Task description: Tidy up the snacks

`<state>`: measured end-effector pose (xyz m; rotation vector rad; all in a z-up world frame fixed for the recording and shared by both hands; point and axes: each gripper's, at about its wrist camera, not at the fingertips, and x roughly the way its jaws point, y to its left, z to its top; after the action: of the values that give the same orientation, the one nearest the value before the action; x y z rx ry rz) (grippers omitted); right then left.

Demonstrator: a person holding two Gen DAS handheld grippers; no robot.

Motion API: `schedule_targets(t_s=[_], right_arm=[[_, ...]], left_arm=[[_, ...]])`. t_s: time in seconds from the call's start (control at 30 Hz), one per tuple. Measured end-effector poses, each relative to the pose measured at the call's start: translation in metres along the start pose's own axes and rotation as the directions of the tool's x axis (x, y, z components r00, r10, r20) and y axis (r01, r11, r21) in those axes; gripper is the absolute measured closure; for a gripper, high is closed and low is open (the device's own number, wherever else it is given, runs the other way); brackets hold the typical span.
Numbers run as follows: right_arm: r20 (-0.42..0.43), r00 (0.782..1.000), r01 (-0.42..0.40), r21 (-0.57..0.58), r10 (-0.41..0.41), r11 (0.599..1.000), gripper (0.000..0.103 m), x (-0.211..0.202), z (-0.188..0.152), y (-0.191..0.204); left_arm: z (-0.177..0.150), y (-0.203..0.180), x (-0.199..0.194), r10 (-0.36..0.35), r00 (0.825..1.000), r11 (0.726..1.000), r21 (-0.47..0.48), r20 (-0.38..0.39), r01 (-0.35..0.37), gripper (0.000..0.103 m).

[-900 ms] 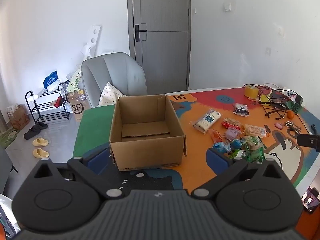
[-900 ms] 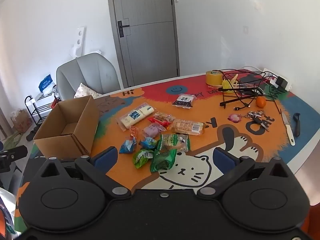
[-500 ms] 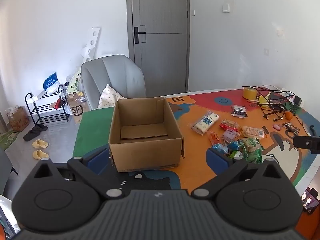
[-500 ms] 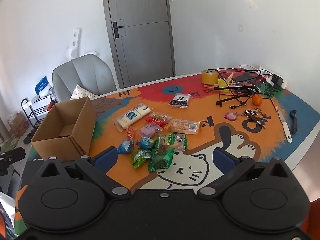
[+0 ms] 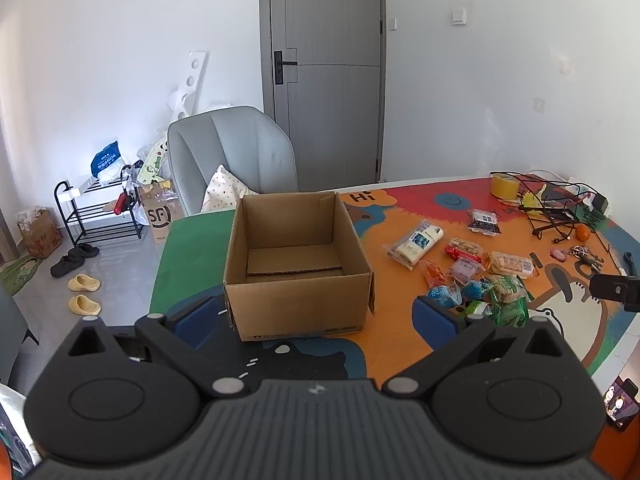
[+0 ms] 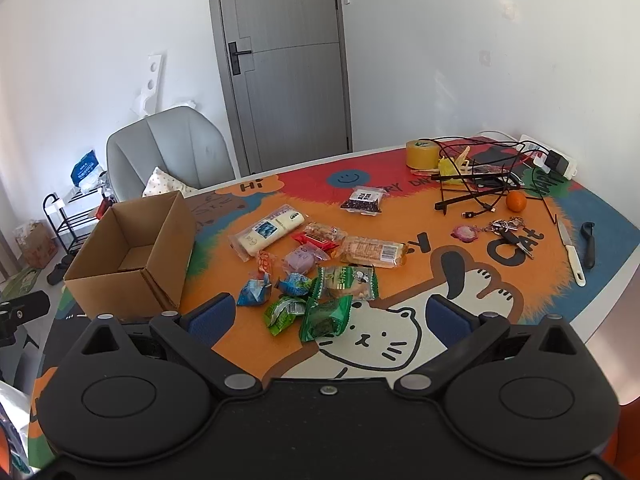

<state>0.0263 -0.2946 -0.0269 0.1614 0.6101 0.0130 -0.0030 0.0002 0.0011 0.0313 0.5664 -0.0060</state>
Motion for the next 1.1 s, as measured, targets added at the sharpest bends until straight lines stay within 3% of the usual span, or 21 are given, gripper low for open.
schedule_targets(t_s=[1.1], right_arm=[[-0.008, 1.000, -0.005, 0.004, 0.005, 1.000, 0.000, 0.0018, -0.0016, -0.0008]], left_arm=[[-0.0002, -0.0005, 0.0016, -0.002, 1.000, 1.000, 0.003, -0.007, 0.002, 0.000]])
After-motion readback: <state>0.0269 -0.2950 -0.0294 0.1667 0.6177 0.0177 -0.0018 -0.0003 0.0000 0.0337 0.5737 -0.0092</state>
